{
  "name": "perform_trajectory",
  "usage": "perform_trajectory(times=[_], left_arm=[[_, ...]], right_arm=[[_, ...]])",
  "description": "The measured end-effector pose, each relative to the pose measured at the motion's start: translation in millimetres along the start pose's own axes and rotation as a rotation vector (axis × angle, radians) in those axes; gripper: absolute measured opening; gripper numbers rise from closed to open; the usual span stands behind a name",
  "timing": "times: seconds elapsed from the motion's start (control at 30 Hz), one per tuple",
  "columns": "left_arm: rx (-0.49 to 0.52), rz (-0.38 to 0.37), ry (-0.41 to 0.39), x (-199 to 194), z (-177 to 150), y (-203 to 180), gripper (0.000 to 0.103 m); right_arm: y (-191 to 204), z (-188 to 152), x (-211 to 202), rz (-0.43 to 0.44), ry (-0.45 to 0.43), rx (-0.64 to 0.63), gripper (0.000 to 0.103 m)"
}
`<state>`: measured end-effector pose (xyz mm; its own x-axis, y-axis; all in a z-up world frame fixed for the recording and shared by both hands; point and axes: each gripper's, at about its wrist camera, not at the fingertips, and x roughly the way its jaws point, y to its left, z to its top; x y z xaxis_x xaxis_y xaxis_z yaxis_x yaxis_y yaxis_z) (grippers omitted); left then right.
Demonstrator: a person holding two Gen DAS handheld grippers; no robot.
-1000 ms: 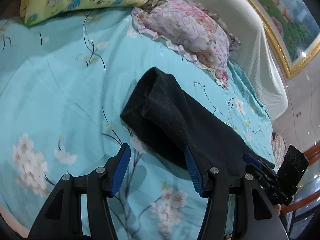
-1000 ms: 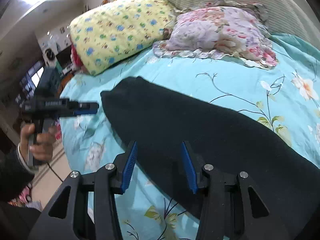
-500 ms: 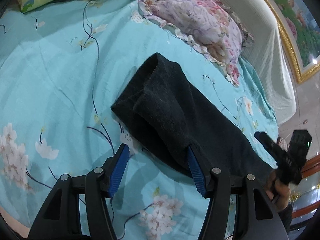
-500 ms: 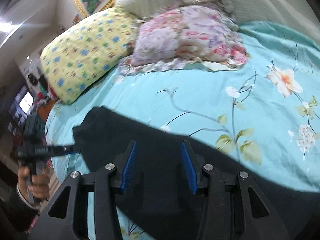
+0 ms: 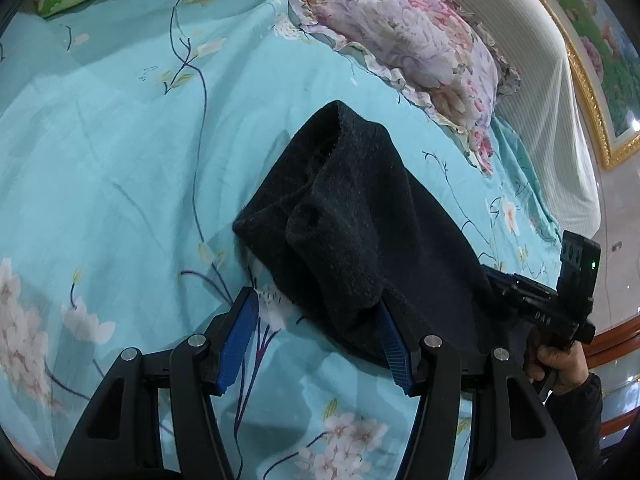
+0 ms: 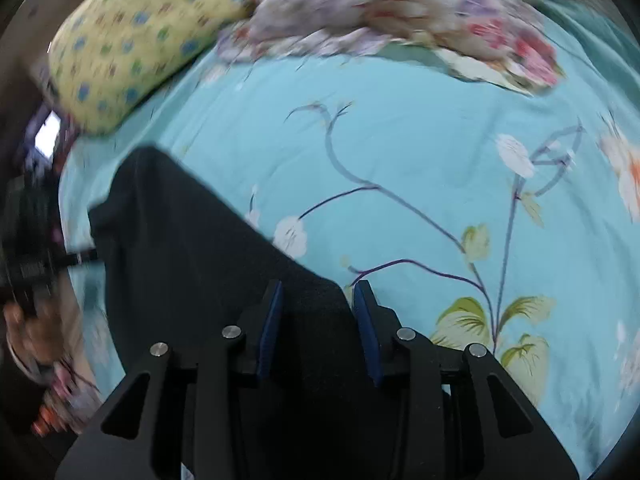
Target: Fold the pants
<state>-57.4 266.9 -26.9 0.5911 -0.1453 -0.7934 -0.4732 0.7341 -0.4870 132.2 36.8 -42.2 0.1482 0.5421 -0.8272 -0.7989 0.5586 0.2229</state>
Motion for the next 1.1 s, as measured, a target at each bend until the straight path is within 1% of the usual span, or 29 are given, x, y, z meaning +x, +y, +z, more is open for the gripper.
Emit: perform_trajectory(times=[0.03,0.07,0.13,0.17,0.2,0.23,0.27,0.3,0.37,0.4,0.43,0.5,0.57,0.63,0.67,0.8,0.93,0.97,1.0,1.03,1.07,1.1], left_arm=[[0.001,0.000,0.000,3,2,-2,0.060],[0.001,0.001,-0.002,5,4,-3,0.060],[0.002,0.004,-0.007,8,7,-6,0.060],[0.003,0.004,-0.013,10,9,-8,0.060],[0.005,0.005,-0.019,12,10,-9,0.057],[0.008,0.008,-0.025,13,10,-11,0.054],[0.015,0.007,-0.031,14,11,-12,0.045],[0.021,-0.003,-0.035,13,11,-13,0.032],[0.030,-0.024,-0.049,11,11,-15,0.026],[0.040,-0.034,-0.059,8,11,-17,0.022],[0.048,-0.048,-0.068,4,10,-19,0.021],[0.061,-0.103,-0.097,-11,9,-25,0.014],[0.084,-0.138,-0.139,-28,8,-31,0.014],[0.104,-0.165,-0.158,-37,7,-35,0.014],[0.113,-0.165,-0.161,-38,7,-36,0.014],[0.102,-0.138,-0.140,-24,8,-29,0.014],[0.086,-0.109,-0.109,-6,8,-12,0.014],[0.089,-0.098,-0.097,-2,7,-10,0.014],[0.095,-0.088,-0.083,0,6,-8,0.018],[0.099,-0.084,-0.080,-2,4,-7,0.020],[0.104,-0.081,-0.084,-5,3,-7,0.024],[0.113,-0.077,-0.090,-8,1,-7,0.027]], right_arm=[[2,0,2,-0.001,0.012,-0.024,0.035],[2,2,3,0.002,0.022,-0.036,0.034],[2,6,6,0.015,0.045,-0.052,0.027],[2,7,7,0.018,0.053,-0.059,0.026],[2,9,8,0.022,0.059,-0.064,0.022],[2,9,7,0.021,0.061,-0.071,0.019],[2,10,5,0.017,0.059,-0.078,0.017],[3,10,1,0.008,0.048,-0.087,0.015],[3,11,-10,-0.021,0.008,-0.085,0.014],[3,11,-16,-0.037,-0.023,-0.078,0.013],[2,12,-26,-0.049,-0.064,-0.062,0.012],[2,15,-37,-0.069,-0.120,-0.038,0.010],[2,15,-43,-0.102,-0.148,-0.027,0.010],[0,14,-44,-0.114,-0.167,-0.002,0.010],[0,14,-43,-0.125,-0.170,0.002,0.010],[-3,15,-25,-0.162,-0.154,0.030,0.010],[-6,15,-7,-0.196,-0.158,0.067,0.010],[-6,14,-5,-0.199,-0.160,0.076,0.010],[-6,15,-3,-0.207,-0.161,0.080,0.013],[-7,14,-3,-0.226,-0.164,0.090,0.017],[-7,13,-5,-0.231,-0.169,0.100,0.018],[-7,12,-8,-0.232,-0.179,0.110,0.022]])
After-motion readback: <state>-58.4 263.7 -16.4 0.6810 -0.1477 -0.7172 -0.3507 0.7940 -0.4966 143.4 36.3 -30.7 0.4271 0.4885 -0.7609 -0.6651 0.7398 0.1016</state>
